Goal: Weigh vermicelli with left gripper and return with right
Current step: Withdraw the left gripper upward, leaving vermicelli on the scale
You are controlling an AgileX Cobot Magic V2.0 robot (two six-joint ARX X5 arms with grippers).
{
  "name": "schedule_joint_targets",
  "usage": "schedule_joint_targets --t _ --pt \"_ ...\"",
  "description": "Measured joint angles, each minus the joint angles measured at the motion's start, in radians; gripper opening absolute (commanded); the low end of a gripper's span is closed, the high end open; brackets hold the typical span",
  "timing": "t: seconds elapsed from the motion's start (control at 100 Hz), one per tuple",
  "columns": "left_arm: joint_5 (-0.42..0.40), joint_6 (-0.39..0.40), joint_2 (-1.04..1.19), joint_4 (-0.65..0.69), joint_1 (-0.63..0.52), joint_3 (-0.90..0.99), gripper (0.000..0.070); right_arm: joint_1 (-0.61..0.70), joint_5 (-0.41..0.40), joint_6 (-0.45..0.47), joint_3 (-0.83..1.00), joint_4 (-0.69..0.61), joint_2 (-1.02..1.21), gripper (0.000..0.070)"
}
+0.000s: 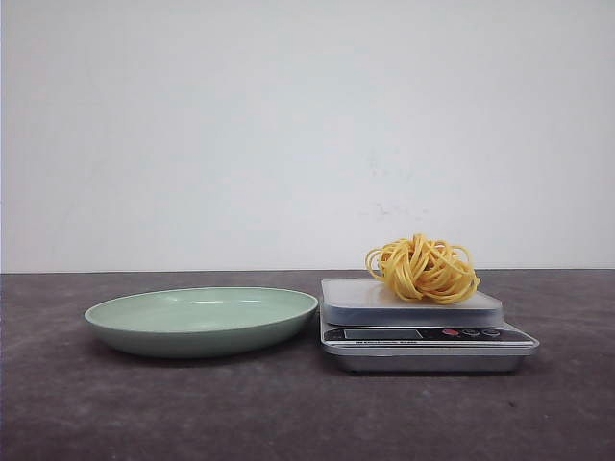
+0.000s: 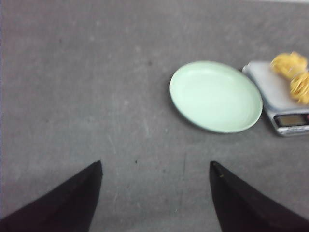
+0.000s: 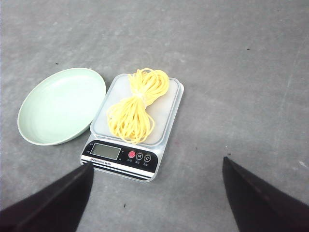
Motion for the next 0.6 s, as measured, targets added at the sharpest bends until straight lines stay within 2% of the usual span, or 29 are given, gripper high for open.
schedule_joint_targets --t 0.31,0.5,0.6 --pt "0.0 -0.001 -0.004 0.085 0.0 -0.004 0.0428 0.015 -0.024 0.005 0.005 0.021 0.017 0.0541" --pt "0.0 -0.001 -0.004 0.087 0.0 -0.004 0.0428 0.068 -0.022 0.027 0.058 0.026 0.152 0.0541" --pt "0.0 -0.001 -0.004 0.08 0.0 -0.004 0.0428 0.11 0.005 0.04 0.094 0.041 0.247 0.0541"
